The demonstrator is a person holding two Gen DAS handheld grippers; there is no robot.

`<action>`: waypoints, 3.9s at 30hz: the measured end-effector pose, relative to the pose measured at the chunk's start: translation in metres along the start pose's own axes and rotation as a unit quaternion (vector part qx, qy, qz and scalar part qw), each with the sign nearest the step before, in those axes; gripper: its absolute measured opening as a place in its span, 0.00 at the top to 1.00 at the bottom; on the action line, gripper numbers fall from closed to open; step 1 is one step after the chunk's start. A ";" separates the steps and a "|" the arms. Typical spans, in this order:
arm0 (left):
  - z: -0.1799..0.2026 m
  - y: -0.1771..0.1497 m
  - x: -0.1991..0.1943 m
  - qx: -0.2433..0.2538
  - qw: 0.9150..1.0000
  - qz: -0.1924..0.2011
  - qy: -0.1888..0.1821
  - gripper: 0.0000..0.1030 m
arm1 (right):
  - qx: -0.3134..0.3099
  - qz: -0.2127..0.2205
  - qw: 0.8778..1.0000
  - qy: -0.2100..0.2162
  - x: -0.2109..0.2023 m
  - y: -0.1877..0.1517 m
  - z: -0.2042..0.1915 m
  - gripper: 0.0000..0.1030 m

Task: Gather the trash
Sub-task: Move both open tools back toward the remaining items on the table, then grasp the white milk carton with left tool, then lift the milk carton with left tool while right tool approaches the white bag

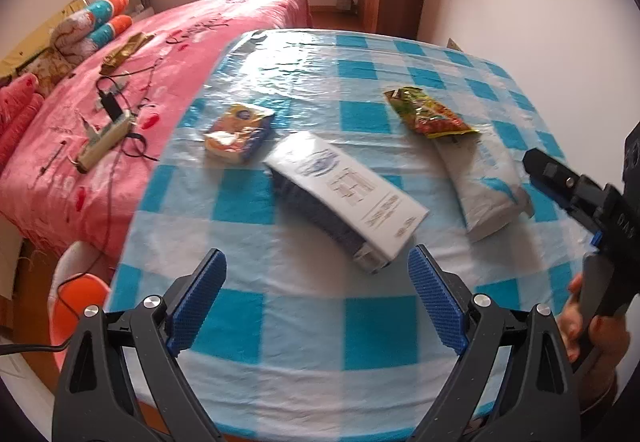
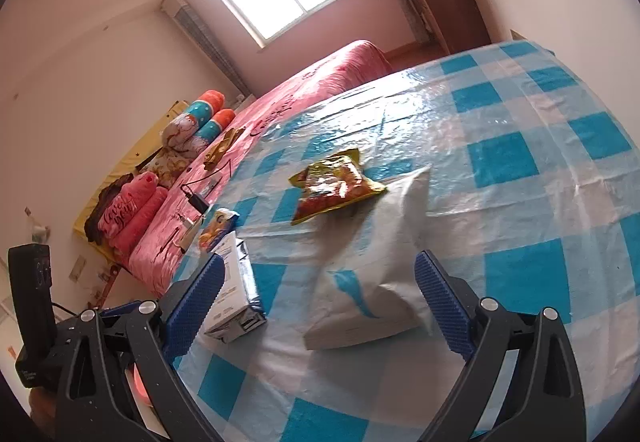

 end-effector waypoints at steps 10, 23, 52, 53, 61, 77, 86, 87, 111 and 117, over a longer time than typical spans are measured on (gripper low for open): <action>0.031 0.018 0.033 -0.018 0.999 -0.024 -0.014 0.10 | 0.017 -0.021 1.000 0.001 0.006 0.000 0.015 0.08; 0.026 0.030 0.074 -0.071 0.996 -0.058 0.018 0.10 | 0.033 -0.039 0.998 0.023 0.014 -0.001 0.025 0.08; 0.012 0.033 0.080 -0.110 0.991 -0.059 0.042 0.46 | -0.008 -0.057 0.998 0.021 0.026 -0.004 0.017 0.08; 0.011 0.033 0.077 -0.110 0.991 -0.057 0.042 0.46 | -0.007 -0.057 0.998 0.021 0.026 -0.004 0.018 0.08; 0.015 0.037 0.056 -0.097 0.993 -0.048 0.046 0.46 | 0.004 -0.072 0.997 0.022 0.030 -0.003 0.024 0.08; 0.027 0.030 0.022 -0.071 0.996 -0.039 0.031 0.46 | 0.020 -0.072 0.997 0.035 0.032 0.001 0.033 0.08; 0.010 0.024 0.016 -0.058 0.998 -0.027 0.021 0.46 | 0.004 -0.075 0.997 0.025 0.033 0.000 0.030 0.08; 0.010 0.024 0.016 -0.057 0.998 -0.026 0.018 0.46 | -0.001 -0.075 0.997 0.021 0.033 0.000 0.029 0.08; -0.049 -0.007 -0.016 -0.006 0.999 0.042 -0.030 0.46 | -0.134 -0.099 0.978 -0.129 0.059 -0.016 -0.002 0.08; -0.065 -0.017 -0.010 -0.009 0.999 0.040 -0.035 0.46 | -0.167 -0.114 0.963 -0.176 0.069 -0.019 -0.007 0.08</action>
Point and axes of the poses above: each gripper's, at about its wrist camera, not at the fingertips, and x roughly the way its jaws point, z to its right, y to its top, the point moved 6 cm from there along x, roughly the way its jaws point, and after that the axes turned 1 degree about -y, right-handed, at the moved point
